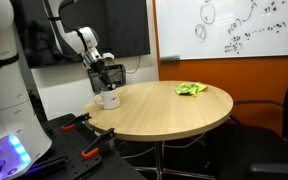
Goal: Remove the marker from the mug cup and place it on the table
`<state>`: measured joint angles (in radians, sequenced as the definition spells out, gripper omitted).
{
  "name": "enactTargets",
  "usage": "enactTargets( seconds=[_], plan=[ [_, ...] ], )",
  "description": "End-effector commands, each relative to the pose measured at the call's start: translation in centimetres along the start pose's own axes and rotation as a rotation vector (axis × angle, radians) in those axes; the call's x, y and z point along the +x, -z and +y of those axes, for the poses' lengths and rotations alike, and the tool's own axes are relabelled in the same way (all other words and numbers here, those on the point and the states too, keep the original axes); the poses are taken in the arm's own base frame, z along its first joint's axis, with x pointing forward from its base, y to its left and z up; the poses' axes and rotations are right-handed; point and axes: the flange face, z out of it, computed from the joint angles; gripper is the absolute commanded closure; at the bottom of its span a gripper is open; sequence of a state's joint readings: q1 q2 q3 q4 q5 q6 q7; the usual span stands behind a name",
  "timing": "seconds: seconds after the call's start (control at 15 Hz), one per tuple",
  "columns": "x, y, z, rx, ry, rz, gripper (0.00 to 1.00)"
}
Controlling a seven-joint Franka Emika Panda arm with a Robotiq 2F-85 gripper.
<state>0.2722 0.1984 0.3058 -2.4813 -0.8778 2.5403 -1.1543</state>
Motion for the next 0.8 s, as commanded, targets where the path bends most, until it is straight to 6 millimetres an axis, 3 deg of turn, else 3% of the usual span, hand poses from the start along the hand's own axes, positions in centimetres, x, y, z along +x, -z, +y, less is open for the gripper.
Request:
enactTargets(
  seconds=[0.0, 0.33, 0.73],
  plan=[
    [0.2, 3.2, -1.1, 0.056, -0.001, -0.082, 0.94],
    [-2.3, 7.5, -2.2, 0.103, -0.108, -0.126, 0.94],
    [-7.0, 12.8, -1.6, -0.046, -0.258, -0.111, 0.94]
  ],
)
